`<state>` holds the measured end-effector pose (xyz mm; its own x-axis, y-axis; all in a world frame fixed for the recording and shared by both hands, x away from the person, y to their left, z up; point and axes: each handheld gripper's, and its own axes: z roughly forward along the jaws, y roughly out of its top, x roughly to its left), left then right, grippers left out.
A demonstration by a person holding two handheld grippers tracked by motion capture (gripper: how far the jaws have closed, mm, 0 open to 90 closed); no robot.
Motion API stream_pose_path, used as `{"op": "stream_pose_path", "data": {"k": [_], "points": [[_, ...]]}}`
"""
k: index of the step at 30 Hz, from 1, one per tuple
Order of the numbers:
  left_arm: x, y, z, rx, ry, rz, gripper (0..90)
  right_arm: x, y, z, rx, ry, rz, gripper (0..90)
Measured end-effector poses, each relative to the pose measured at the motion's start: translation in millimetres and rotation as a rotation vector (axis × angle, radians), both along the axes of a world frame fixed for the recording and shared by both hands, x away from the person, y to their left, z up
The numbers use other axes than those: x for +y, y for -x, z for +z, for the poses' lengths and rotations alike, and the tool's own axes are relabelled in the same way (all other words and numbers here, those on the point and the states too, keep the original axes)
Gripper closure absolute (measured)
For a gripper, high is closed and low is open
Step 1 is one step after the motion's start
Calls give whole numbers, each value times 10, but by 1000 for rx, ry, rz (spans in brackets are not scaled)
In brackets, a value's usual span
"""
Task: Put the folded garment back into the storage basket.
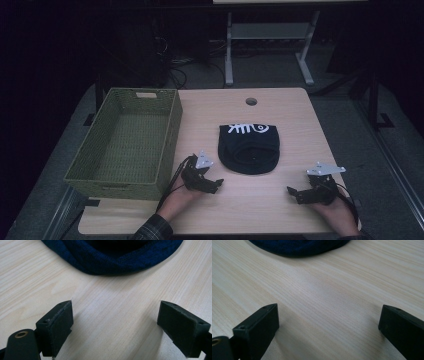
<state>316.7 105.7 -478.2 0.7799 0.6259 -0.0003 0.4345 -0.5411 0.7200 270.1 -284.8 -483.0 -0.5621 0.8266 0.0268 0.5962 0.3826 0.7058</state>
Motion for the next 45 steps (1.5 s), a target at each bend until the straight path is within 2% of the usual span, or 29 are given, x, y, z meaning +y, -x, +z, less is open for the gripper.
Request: {"op": "stream_pose_path", "data": {"k": [2, 4, 5, 6, 9, 11, 12, 13, 14, 15, 16, 18, 19, 20, 23, 25, 31, 32, 36, 43, 45], "points": [[1, 1, 0, -1, -1, -1, 123, 0, 1, 1, 0, 0, 0, 32], [11, 3, 3, -1, -6, -14, 121, -13, 0, 31, 9, 3, -9, 119], [41, 2, 4, 1, -7, -38, 121, -18, -1, 50, 17, -3, -16, 158], [52, 1, 6, 1, -9, -46, 121, -23, -8, 63, 19, -19, -19, 158], [70, 5, 7, 1, -10, -51, 121, -32, -23, 114, 11, -30, -20, 233], [72, 5, 6, 2, -8, -51, 121, -31, -32, 133, 2, -33, -16, 250], [73, 5, 6, 2, -8, -51, 121, -21, -61, 181, -1, -44, -7, 336], [73, 5, 6, 2, -8, -51, 121, -21, -61, 181, -1, -44, -7, 336], [75, 2, 7, 3, -9, -55, 121, -11, -94, 209, -5, -53, 0, 402], [75, 2, 7, 3, -9, -55, 121, -11, -94, 209, -5, -53, 0, 402], [79, 1, 5, 3, -6, -59, 120, 4, -145, 235, 1, -57, 15, 454], [81, 1, 5, 2, -6, -61, 120, 16, -164, 248, 3, -60, 17, 479], [86, -1, 5, 2, -6, -64, 121, 34, -213, 271, -1, -69, 29, 537], [87, -1, 5, 2, -6, -66, 120, 38, -228, 281, 2, -74, 32, 558], [95, 1, 4, 1, -6, -70, 121, 55, -274, 307, -9, -71, 37, 599], [108, 4, 4, 2, -4, -76, 121, 61, -346, 373, -20, -86, 38, 669], [105, 18, 5, 2, -5, -62, 121, 46, -504, 438, -14, -125, 42, 753], [104, 19, 5, 2, -6, -60, 121, 53, -527, 445, 1, -125, 41, 768], [102, 20, 4, 3, -5, -58, 120, 70, -590, 464, 0, -128, 52, 809], [96, 23, 1, 3, -1, -51, 120, 115, -680, 497, -5, -119, 57, 891], [95, 21, 1, 3, -1, -51, 120, 128, -728, 539, -20, -121, 55, 900]]}}
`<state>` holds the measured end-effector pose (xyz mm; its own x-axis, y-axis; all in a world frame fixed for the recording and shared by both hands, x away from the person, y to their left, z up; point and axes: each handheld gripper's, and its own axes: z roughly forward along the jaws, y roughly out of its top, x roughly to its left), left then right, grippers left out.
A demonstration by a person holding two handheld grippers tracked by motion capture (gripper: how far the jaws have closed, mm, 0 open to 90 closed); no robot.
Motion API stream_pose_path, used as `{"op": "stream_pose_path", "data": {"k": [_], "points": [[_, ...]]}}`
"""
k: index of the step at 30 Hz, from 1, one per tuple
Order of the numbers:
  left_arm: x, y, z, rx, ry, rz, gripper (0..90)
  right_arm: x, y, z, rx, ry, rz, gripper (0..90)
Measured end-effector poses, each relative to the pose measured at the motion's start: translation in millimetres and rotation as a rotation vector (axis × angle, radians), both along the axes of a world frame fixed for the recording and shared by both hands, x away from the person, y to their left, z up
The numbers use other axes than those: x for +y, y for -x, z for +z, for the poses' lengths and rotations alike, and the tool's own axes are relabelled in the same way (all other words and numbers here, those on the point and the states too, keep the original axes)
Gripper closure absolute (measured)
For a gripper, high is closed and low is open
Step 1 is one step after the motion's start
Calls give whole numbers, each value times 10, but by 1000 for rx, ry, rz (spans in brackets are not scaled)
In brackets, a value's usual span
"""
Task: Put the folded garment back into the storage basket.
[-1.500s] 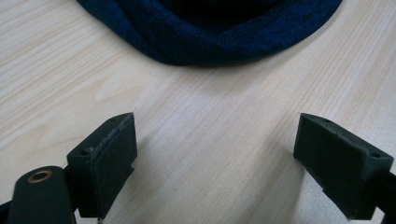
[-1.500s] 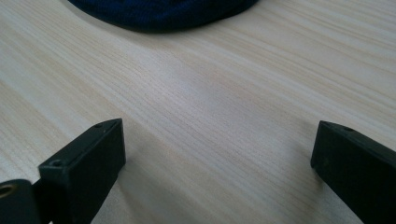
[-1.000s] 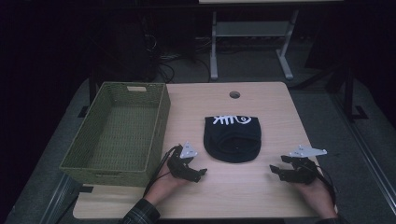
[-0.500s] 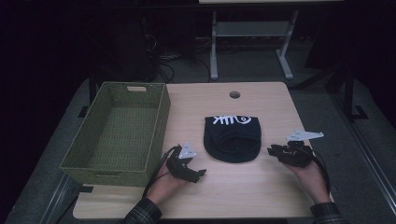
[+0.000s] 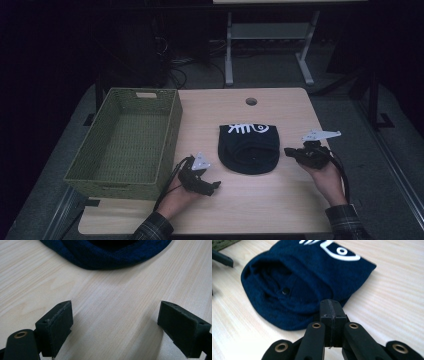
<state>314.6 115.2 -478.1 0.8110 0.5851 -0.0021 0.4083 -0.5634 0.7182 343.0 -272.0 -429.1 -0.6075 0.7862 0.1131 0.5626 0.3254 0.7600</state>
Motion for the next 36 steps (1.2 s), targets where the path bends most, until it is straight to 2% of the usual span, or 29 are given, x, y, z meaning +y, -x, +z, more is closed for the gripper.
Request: {"op": "stream_pose_path", "data": {"k": [10, 15, 16, 19, 21, 22, 26, 27, 28, 29, 31, 35, 36], "points": [[1, -4, 1, -6, -3, -2, 119, 45, -178, 90, 2, 7, 6, 900], [-3, -2, -2, -7, 3, 2, 120, 79, -318, 151, -10, 11, 16, 900], [-2, -1, -1, -6, 2, 2, 120, 98, -378, 174, -21, -1, 19, 900], [-2, -1, 0, -5, 2, 1, 120, 118, -440, 185, -13, 13, 32, 900], [-2, -1, 0, -5, 2, 1, 119, 139, -496, 200, -27, 0, 27, 900], [0, 0, 7, 0, -5, 1, 120, 159, -564, 201, -8, 2, 29, 900], [-1, 0, 5, -2, -3, 2, 120, 183, -684, 206, -15, -14, 27, 900], [-1, 0, 6, -1, -3, 2, 120, 194, -731, 205, 6, -15, 32, 900], [-1, 0, 6, -1, -3, 2, 120, 194, -731, 205, 6, -15, 32, 900], [-1, 1, 6, -1, -4, 2, 120, 213, -799, 204, -2, -19, 25, 900], [0, 1, 7, -1, -5, 2, 120, 234, -885, 195, 21, -13, 28, 900], [0, 1, 7, -1, -6, 2, 120, 241, -1006, 171, 14, -17, 14, 900], [0, 2, 7, -1, -5, 3, 120, 238, -1100, 153, 33, -10, 5, 900]]}}
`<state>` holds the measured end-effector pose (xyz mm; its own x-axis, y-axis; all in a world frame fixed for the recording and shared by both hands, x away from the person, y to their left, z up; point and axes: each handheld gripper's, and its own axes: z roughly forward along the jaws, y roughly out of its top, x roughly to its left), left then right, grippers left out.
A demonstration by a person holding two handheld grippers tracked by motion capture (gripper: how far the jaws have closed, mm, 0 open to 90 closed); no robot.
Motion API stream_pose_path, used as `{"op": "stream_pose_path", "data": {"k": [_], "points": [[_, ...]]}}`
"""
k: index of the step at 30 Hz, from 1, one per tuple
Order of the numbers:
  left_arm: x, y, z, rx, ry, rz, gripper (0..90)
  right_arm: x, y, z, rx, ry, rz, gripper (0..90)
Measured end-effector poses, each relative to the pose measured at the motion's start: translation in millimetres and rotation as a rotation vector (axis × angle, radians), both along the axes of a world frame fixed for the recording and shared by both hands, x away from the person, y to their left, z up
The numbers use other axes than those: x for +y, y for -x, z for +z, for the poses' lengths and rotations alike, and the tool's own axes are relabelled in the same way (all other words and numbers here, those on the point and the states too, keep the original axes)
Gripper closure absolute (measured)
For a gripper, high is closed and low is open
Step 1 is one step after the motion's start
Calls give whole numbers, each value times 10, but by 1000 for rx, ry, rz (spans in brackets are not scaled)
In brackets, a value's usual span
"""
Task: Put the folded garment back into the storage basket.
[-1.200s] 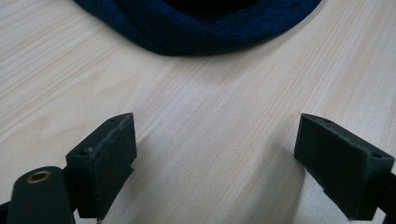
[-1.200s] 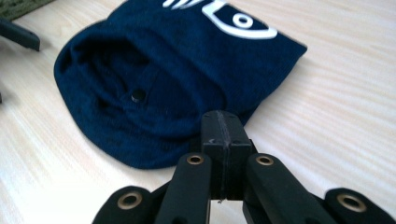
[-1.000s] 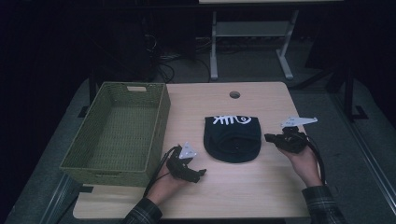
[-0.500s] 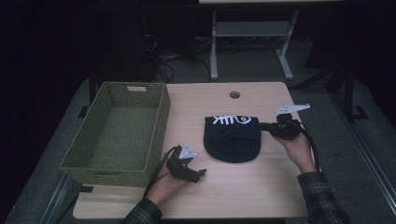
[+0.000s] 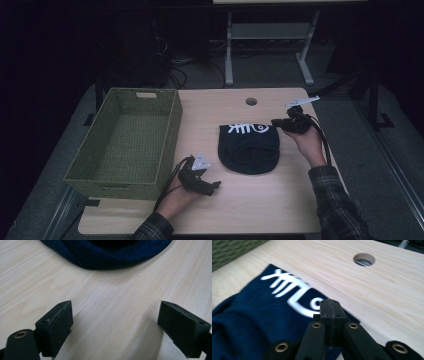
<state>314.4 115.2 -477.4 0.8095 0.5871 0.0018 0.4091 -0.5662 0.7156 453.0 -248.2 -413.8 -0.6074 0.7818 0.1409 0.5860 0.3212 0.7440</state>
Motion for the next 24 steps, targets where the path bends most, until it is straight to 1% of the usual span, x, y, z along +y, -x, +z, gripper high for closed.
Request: {"op": "stream_pose_path", "data": {"k": [1, 2, 3, 5, 6, 7, 8, 10, 12, 13, 15, 16, 18, 19, 24], "points": [[4, -3, 2, -2, -7, -3, 120, -1, -34, -13, -15, -3, -8, 900], [1, 0, 0, -1, -2, -1, 120, -1, -69, -29, -13, -4, -17, 900], [1, 0, 0, -1, -2, -1, 120, -3, -119, -48, 3, 3, -16, 900], [2, -2, -1, 0, 2, -2, 120, 0, -199, -97, 11, 13, -22, 900], [2, -2, -1, 0, 2, -2, 120, 0, -199, -97, 11, 13, -22, 900], [2, -2, -1, 0, 1, -3, 120, 2, -229, -120, 6, 14, -30, 900], [2, -2, -1, 0, 2, -3, 120, 0, -289, -179, -6, 6, -46, 900], [2, -2, 0, 0, 1, -3, 120, 0, -303, -200, 1, 0, -55, 900], [2, -2, 0, 0, 1, -3, 120, 14, -356, -301, 8, 2, -70, 900], [2, -2, 0, 0, 1, -3, 120, 14, -356, -301, 8, 2, -70, 900], [2, -2, 0, 0, 1, -3, 120, 35, -386, -359, 13, 12, -77, 900], [3, -2, 0, 0, 1, -3, 120, 47, -410, -407, 23, 9, -80, 900], [2, -2, 0, 1, 1, -3, 120, 49, -416, -430, 25, 10, -81, 900], [2, -2, 0, 1, 1, -3, 120, 56, -439, -487, 37, 16, -77, 900], [3, -2, 0, 0, 0, -3, 120, 56, -442, -523, 54, 24, -70, 900]]}}
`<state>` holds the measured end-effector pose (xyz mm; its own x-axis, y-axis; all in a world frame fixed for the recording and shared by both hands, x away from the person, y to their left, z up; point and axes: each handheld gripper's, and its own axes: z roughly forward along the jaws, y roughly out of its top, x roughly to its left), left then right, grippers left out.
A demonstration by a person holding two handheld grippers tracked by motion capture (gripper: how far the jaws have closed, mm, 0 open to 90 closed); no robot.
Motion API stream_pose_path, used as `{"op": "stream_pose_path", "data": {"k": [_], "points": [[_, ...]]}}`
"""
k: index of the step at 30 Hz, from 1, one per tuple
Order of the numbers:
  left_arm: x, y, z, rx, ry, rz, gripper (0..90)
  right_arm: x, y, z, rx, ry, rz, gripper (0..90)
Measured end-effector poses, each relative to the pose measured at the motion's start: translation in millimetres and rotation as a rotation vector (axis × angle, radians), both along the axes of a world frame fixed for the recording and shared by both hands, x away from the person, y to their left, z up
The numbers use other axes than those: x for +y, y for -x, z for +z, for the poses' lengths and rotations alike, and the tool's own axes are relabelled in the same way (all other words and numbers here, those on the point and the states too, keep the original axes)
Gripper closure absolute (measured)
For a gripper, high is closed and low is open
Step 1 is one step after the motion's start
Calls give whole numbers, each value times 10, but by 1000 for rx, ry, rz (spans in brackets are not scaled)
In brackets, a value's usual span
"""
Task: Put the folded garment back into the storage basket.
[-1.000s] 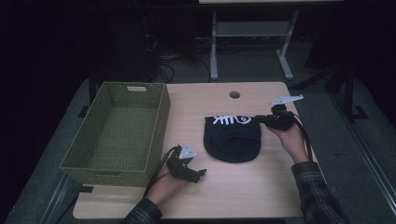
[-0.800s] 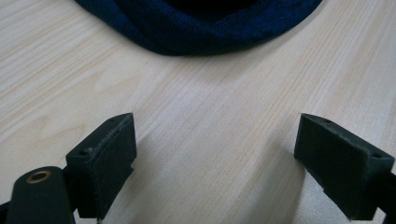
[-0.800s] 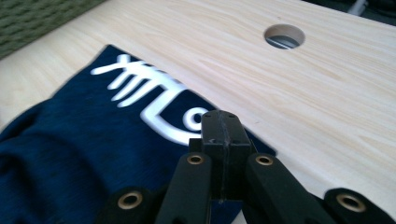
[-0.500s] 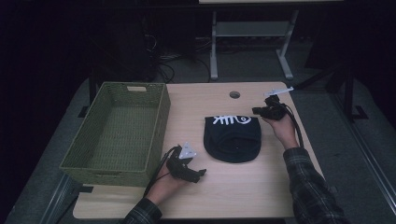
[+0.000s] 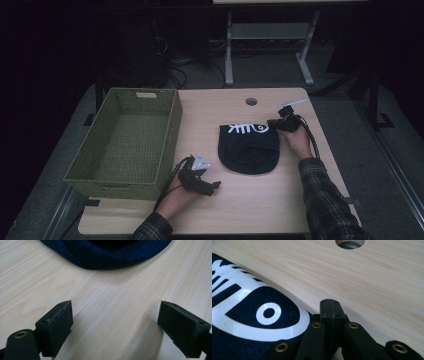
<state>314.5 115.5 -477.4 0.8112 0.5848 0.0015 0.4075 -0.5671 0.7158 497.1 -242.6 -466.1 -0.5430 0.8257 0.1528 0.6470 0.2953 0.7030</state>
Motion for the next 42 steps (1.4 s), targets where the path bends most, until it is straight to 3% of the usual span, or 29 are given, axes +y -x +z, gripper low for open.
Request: {"op": "stream_pose_path", "data": {"k": [15, 35, 42], "points": [[-2, 3, -1, 0, 2, 3, 120, -74, 147, 38, 52, 25, 72, 900], [-7, 14, 1, -1, -2, 13, 120, -57, 604, 98, 55, 95, 166, 900], [-5, 13, 0, -2, -3, 12, 120, -81, 760, 66, 55, 61, 179, 900]]}}
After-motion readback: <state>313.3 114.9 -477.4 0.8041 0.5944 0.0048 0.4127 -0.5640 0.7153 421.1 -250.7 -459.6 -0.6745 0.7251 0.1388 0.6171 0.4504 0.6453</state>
